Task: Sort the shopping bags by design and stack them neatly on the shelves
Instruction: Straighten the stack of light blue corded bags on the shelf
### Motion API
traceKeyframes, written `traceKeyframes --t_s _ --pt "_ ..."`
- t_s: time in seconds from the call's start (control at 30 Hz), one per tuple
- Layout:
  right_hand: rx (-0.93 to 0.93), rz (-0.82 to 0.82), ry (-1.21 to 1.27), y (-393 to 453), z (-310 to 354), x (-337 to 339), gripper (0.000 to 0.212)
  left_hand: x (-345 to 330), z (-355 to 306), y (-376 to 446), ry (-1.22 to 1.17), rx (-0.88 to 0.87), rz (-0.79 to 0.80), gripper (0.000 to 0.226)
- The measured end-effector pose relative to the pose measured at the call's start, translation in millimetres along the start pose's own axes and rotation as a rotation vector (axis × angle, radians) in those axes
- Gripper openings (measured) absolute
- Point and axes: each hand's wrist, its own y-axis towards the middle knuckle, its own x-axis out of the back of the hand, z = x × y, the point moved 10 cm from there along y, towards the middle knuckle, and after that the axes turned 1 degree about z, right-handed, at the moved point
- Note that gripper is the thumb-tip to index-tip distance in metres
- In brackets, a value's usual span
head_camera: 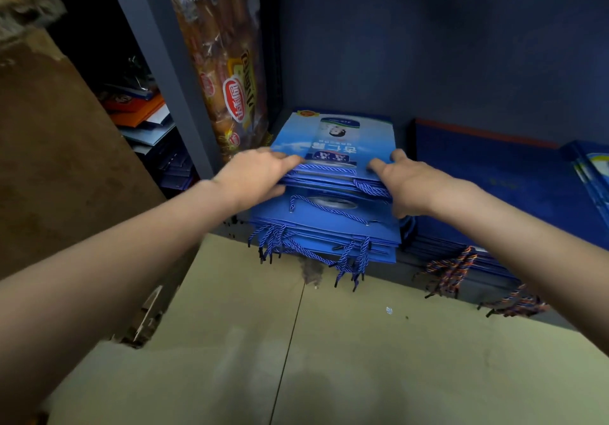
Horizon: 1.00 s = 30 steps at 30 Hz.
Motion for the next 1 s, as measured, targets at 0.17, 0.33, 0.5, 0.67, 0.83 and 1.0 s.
traceKeyframes --t_s 0.17,0.33,0.5,0.67,0.83,1.0 --pt "0.151 0.075 0.17 -31.8 9.8 1.0 0.088 1.9 6.9 -24.5 -0.112 -0.078 -0.02 0.058" --pt "0.187 0.105 0.18 -42.7 15.7 -3.9 0.087 -36.2 -23.7 -41.0 0.021 -0.094 0.097 0.062" --pt "0.235 -0.114 0.306 -22.7 17.6 -0.1 0.051 -41.7 -16.4 -42.3 -0.233 0.009 0.142 0.065" --pt "0.457 -0.069 0.333 -19.1 55.4 -34.0 0.063 -32.8 -8.1 -39.3 -0.269 0.101 0.074 0.059" --pt "0.388 -0.025 0.418 2.1 39.0 -39.2 0.069 -41.1 -2.8 -29.0 -0.448 0.153 0.151 0.074" --pt "0.36 -0.091 0.399 6.3 44.6 -35.7 0.085 -62.6 25.8 -48.0 -0.744 0.387 0.218 0.113"
